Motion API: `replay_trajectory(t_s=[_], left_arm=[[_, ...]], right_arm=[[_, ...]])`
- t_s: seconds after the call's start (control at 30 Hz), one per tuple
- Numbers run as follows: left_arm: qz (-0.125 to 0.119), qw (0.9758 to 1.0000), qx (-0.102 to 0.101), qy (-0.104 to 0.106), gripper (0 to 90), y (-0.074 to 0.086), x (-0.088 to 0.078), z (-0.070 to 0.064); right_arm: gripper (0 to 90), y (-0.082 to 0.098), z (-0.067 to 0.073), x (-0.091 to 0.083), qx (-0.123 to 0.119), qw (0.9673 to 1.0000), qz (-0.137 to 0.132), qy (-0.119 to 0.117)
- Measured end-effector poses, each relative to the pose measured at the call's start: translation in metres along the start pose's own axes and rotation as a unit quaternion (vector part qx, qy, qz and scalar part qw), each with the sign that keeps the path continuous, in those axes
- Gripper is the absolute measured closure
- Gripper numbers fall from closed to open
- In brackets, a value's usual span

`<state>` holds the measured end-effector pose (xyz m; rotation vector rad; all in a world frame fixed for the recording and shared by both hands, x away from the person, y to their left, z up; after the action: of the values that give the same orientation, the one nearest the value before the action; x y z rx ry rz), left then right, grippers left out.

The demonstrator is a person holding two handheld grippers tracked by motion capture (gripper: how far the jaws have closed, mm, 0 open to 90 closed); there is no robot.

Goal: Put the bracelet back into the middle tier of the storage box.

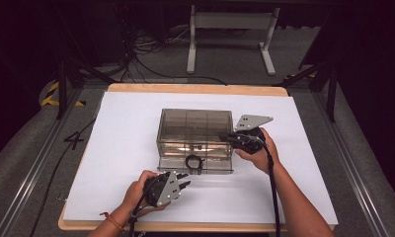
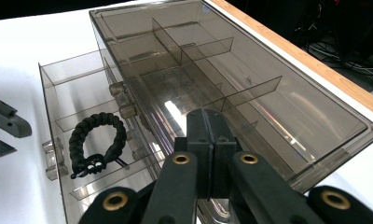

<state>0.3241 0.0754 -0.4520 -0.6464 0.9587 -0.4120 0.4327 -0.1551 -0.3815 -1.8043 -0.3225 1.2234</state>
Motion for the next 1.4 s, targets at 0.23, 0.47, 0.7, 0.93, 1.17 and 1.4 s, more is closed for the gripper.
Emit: replay_trajectory(t_s=[0.23, 0.47, 0.7, 0.93, 1.17, 1.4], left_arm=[[0.014, 0.9997, 0.011, -0.014, 73.3, -0.002, 0.009, 0.001], [0.021, 0.9992, 0.015, -0.03, 72.0, -0.002, 0.014, 0.001], [0.022, 0.9991, -0.001, -0.035, 77.4, 0.002, 0.015, 0.004], [0.019, 0.9987, -0.02, -0.043, 82.5, 0.003, 0.017, 0.007], [0.021, 0.9973, -0.057, -0.041, 90.0, 0.006, 0.02, 0.015], [0.009, 0.9949, -0.095, -0.032, 90.0, 0.004, 0.022, 0.021]], right_arm=[[90.0, 0.001, -0.001, 0.0, 0.005, 1.0, -0.001, -0.003], [90.0, 0.001, 0.001, -0.001, 0.003, 1.0, -0.001, 0.0], [89.7, 0.002, 0.001, -0.001, 0.0, 1.0, -0.002, 0.003], [89.5, 0.002, 0.002, -0.001, 0.0, 1.0, -0.004, 0.004], [90.0, 0.002, 0.002, -0.001, -0.003, 1.0, -0.003, 0.005], [90.0, 0.002, 0.002, -0.001, -0.003, 1.0, -0.004, 0.006]])
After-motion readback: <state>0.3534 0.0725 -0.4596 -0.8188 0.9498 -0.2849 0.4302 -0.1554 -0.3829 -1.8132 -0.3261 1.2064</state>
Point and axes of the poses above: each handheld gripper's, and its own axes: x roughly forward along the jaws, y roughly out of its underside, z roughly to its left, the point moved 4 cm from there along x, roughly forward along the jaws, and after that the axes turned 5 degrees about z, right-handed, at the moved point
